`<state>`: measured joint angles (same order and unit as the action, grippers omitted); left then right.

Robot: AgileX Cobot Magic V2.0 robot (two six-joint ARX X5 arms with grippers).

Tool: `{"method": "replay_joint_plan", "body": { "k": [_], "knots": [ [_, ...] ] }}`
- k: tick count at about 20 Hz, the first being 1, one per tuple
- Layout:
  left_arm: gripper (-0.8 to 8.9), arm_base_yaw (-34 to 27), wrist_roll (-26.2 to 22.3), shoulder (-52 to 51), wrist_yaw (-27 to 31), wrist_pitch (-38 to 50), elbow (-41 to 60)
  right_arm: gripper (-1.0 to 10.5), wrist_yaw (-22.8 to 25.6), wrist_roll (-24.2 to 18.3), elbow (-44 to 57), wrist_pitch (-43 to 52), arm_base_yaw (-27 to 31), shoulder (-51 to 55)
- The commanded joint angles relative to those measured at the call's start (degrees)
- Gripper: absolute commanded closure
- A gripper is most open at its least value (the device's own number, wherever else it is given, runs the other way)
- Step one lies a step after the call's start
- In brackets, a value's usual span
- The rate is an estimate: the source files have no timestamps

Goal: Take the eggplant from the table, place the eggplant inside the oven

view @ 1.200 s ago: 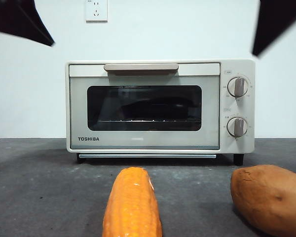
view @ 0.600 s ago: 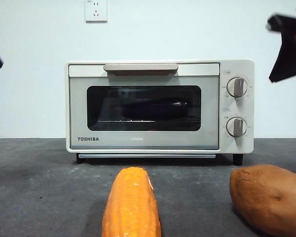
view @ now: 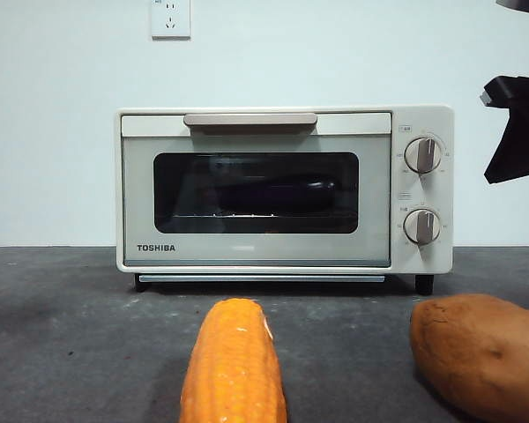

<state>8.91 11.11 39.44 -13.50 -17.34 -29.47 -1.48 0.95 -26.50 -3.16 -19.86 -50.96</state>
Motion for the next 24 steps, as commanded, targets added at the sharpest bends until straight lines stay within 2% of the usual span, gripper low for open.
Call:
{"method": "replay_joint_plan", "body": {
  "k": [1, 4, 9, 14, 20, 24],
  "knots": [
    [8.07, 0.4, 0.1, 0.0, 0.0, 0.4, -0.3, 9.4, 0.0, 0.8, -0.5, 0.6, -0.2, -0.2],
    [8.07, 0.4, 0.1, -8.3, 0.0, -1.5, -0.3, 9.4, 0.0, 0.8, -0.5, 0.6, -0.2, -0.2],
    [8.07, -2.1, -11.0, -26.5, 2.1, -2.1, 2.2, 9.4, 0.0, 0.8, -0.5, 0.6, -0.2, -0.2],
    [8.07, -6.2, -12.2, -38.4, 4.9, 1.5, 14.9, 9.4, 0.0, 0.8, -0.5, 0.6, -0.2, -0.2],
    [8.07, -6.7, -12.1, -39.3, 4.9, 1.9, 25.7, 9.4, 0.0, 0.8, -0.5, 0.8, -0.2, -0.2],
    [8.07, -6.7, -12.0, -39.3, 4.9, 3.9, 27.5, 9.4, 0.0, 0.8, -0.5, 1.0, -0.2, -0.2]
  ]
}}
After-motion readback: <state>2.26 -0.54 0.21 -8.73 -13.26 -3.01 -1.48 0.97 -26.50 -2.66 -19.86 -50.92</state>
